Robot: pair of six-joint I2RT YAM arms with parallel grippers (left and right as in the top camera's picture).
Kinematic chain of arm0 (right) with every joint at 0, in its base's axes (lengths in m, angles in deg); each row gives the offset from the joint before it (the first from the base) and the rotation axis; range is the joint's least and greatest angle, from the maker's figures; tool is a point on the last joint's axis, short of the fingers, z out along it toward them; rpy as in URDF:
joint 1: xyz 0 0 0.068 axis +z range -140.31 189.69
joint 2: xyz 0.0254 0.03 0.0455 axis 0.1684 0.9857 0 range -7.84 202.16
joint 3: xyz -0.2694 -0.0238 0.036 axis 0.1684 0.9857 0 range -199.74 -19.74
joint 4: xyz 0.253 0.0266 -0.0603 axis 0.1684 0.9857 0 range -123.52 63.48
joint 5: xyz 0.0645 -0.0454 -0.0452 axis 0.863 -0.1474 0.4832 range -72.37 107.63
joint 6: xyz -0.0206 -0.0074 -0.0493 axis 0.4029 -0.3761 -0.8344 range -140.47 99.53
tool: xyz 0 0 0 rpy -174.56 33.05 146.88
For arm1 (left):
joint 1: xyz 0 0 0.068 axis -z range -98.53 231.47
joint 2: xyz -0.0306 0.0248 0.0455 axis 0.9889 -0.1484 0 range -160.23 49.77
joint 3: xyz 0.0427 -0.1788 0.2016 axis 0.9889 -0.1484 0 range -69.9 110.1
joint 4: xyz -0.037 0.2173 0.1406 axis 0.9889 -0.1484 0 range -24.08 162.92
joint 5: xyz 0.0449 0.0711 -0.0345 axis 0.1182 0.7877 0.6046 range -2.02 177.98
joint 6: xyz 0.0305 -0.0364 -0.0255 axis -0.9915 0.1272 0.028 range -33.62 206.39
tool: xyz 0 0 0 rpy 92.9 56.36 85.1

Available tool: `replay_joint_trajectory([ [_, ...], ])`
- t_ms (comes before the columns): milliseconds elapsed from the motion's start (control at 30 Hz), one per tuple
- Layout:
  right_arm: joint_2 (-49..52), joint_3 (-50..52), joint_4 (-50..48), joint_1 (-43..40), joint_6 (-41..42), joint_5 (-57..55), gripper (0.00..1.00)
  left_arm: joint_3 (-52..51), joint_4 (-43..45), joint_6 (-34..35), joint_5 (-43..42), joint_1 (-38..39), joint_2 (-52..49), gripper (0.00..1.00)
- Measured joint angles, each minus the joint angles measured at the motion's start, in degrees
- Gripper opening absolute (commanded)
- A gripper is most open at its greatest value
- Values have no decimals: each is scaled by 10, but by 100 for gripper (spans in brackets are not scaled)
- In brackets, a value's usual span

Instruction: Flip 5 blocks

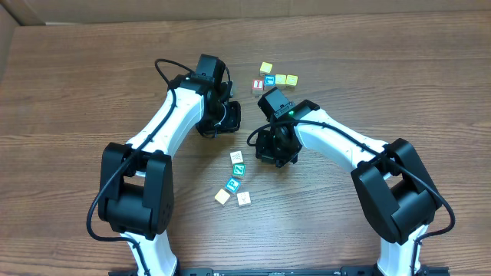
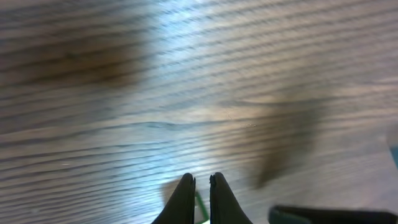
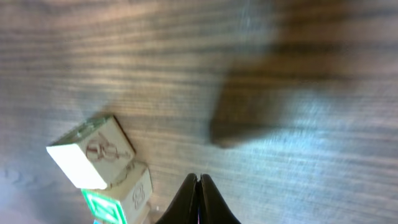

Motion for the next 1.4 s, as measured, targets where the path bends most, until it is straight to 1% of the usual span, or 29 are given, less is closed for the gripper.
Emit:
replay_joint_trajectory([
  [133, 0, 0, 0, 5, 2, 14, 4, 2, -14, 11, 43, 0, 0, 4],
  [233, 0, 0, -8, 13, 12, 17, 4, 2, -26, 33, 80, -3, 0, 4],
  [433, 0, 1, -47, 28, 30, 19, 4, 2, -47, 63, 112, -35, 0, 4],
  [600, 0, 3, -51, 35, 38, 19, 4, 2, -63, 67, 119, -85, 0, 4],
  [767, 0, 5, -46, 35, 41, 19, 4, 2, -74, 67, 122, -117, 0, 4],
  [1133, 0, 6, -39, 61, 51, 13, 4, 2, -76, 67, 123, -121, 0, 5],
  [1400, 0, 6, -55, 70, 58, 0, 4, 2, -76, 67, 123, -120, 0, 5],
])
